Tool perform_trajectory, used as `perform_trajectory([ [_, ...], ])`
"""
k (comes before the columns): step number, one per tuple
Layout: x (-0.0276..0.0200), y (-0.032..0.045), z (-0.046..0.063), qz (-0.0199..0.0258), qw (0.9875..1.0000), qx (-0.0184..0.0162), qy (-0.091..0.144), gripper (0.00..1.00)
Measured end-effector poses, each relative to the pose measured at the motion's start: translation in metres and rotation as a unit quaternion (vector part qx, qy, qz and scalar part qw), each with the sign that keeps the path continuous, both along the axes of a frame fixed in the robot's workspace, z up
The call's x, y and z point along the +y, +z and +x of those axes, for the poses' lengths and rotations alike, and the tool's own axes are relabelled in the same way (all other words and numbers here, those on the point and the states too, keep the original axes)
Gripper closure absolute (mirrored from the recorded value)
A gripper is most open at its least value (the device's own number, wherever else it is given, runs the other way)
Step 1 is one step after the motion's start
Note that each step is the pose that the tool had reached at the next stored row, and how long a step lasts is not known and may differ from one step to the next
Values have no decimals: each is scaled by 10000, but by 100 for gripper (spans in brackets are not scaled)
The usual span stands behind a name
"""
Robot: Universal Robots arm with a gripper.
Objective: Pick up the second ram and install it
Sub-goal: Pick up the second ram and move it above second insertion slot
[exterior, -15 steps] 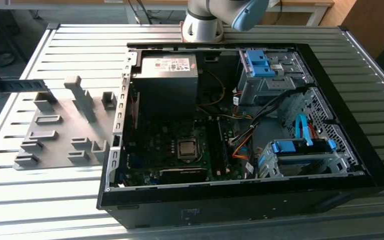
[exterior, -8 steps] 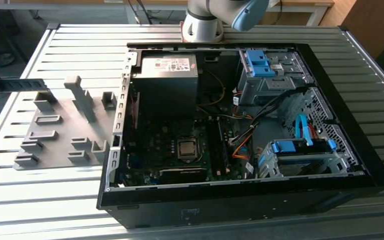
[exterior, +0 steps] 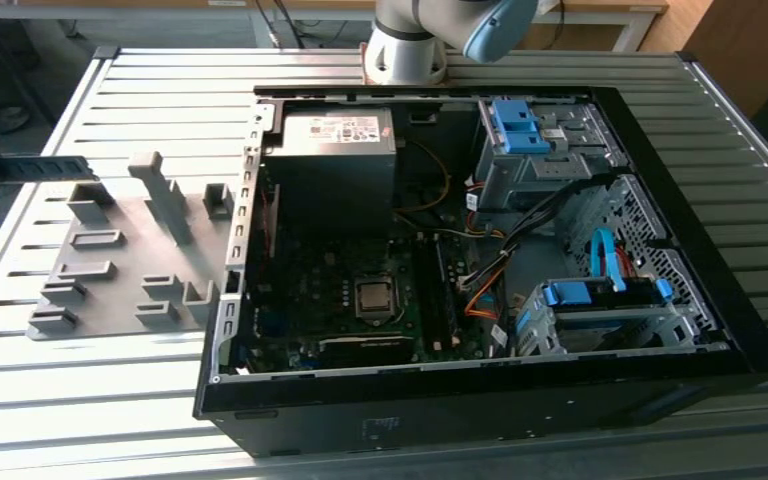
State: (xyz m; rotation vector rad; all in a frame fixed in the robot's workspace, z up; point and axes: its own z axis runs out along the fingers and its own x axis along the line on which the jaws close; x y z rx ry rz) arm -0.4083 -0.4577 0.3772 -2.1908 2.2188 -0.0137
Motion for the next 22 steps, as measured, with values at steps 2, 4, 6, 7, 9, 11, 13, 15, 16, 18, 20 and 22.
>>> perform_trajectory([
  [2, 0, 4, 0, 0, 10000, 0, 0, 86],
  [4, 0, 8, 0, 0, 10000, 0, 0, 86],
  [6, 0, 13, 0, 0, 10000, 0, 0, 86],
  [7, 0, 15, 0, 0, 10000, 0, 0, 86],
  [9, 0, 20, 0, 0, 10000, 0, 0, 86],
  [11, 0, 24, 0, 0, 10000, 0, 0, 86],
  [13, 0, 28, 0, 0, 10000, 0, 0, 86],
  [15, 0, 33, 0, 0, 10000, 0, 0, 86],
  [16, 0, 35, 0, 0, 10000, 0, 0, 86],
  [18, 0, 39, 0, 0, 10000, 0, 0, 86],
  [20, 0, 43, 0, 0, 10000, 0, 0, 86],
  [22, 0, 48, 0, 0, 10000, 0, 0, 86],
])
